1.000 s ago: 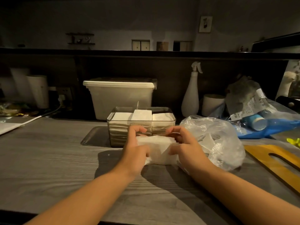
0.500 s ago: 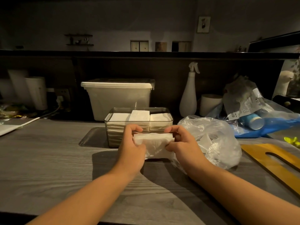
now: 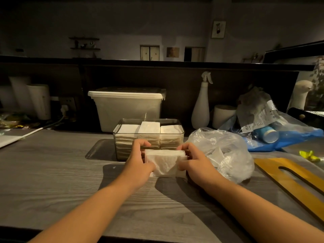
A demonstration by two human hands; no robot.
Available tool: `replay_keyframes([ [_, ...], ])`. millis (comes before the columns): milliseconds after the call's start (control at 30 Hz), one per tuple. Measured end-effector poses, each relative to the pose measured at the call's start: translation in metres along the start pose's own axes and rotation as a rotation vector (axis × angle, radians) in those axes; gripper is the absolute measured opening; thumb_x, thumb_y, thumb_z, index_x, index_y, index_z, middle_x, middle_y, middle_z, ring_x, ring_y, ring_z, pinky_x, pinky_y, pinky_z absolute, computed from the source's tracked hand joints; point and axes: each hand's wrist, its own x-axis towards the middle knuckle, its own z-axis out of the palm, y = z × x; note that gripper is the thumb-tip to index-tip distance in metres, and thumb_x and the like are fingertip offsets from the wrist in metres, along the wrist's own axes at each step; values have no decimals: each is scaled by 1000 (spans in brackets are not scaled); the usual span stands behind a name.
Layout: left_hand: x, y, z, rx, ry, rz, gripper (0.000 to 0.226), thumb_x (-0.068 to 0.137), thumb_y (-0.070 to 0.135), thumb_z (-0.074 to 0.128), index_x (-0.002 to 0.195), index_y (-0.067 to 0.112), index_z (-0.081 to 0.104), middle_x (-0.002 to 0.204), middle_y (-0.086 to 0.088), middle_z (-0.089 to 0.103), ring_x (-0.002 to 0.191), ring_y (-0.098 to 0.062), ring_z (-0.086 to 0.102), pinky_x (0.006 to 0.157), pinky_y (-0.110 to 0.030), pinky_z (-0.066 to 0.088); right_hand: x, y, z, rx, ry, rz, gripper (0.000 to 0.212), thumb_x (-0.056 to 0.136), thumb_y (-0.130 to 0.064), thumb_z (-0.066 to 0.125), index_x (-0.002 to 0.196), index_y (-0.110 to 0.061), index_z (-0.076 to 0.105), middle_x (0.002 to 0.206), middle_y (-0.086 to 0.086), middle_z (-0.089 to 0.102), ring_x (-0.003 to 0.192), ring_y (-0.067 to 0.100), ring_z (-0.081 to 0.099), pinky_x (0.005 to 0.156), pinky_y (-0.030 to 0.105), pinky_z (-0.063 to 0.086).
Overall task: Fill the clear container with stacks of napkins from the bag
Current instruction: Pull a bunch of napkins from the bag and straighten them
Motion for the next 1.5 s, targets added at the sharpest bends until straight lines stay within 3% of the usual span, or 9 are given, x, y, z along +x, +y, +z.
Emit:
replay_keyframes([
  [167, -5, 3, -1, 21, 60, 23, 57, 86, -11, 60, 107, 39, 40, 107, -10, 60, 86, -23, 62, 60, -30, 55, -4, -1, -9, -53, -39, 13, 41, 86, 1, 69, 116, -26, 64, 107, -6, 72, 101, 10, 67, 82, 23, 55],
  [300, -7, 11, -8, 35, 83, 68, 55, 83, -9, 69, 111, 32, 43, 100, -4, 67, 92, -21, 67, 75, -35, 60, -10, -5, -12, -52, 31, -3, 32, 88, -3, 70, 114, -20, 64, 104, -4, 70, 99, 11, 66, 73, 18, 55],
  [467, -7, 33, -15, 3, 76, 129, 50, 84, -7, 70, 111, 27, 46, 102, 4, 66, 90, -6, 64, 66, -17, 57, -8, -24, -22, 17, 125, -57, 23, 85, 4, 67, 98, -14, 65, 95, 3, 70, 96, 21, 66, 79, 28, 51],
  [633, 15, 64, -23, 9, 95, 185, 52, 83, -4, 72, 113, 29, 45, 105, 5, 66, 93, -9, 66, 67, -19, 57, 10, -55, -31, 28, 194, -143, 24, 84, 4, 68, 97, -17, 67, 97, 5, 69, 100, 27, 66, 88, 44, 57],
  [733, 32, 80, -27, 8, 99, 196, 49, 83, -4, 72, 113, 25, 46, 102, -1, 67, 89, -14, 68, 62, -17, 56, 27, -76, -35, 43, 239, -164, 26, 84, 5, 68, 95, -19, 69, 92, 1, 72, 96, 24, 69, 85, 42, 59],
  [967, 76, 94, -34, 47, 2, 63, 35, 87, 3, 69, 106, 25, 49, 109, -8, 61, 97, -24, 66, 75, -40, 63, 83, -111, -40, -24, 293, -162, 24, 87, -6, 72, 108, -16, 68, 103, 2, 71, 99, 19, 69, 85, 36, 61],
  [1167, 103, 96, -35, 163, -27, -86, 15, 93, 17, 63, 104, 19, 52, 105, -8, 61, 81, -22, 68, 52, -25, 51, 134, -112, -37, -171, 315, -104, 28, 84, -16, 78, 110, -19, 67, 106, 0, 68, 101, 20, 66, 90, 41, 59],
  [1300, 111, 94, -31, 226, -99, -189, 26, 90, 24, 68, 106, 18, 49, 107, -13, 63, 76, -23, 67, 41, -21, 39, 156, -111, -37, -300, 216, -37, 21, 84, -18, 79, 102, -19, 69, 99, 1, 68, 93, 17, 67, 80, 31, 60],
  [1500, 117, 89, -20, 379, -188, -221, 34, 88, 25, 71, 108, 19, 44, 109, -9, 58, 76, -16, 62, 53, -24, 46, 162, -99, -30, -523, 44, -30, 13, 89, -13, 73, 98, -21, 68, 94, -1, 66, 87, 14, 64, 69, 22, 53],
])
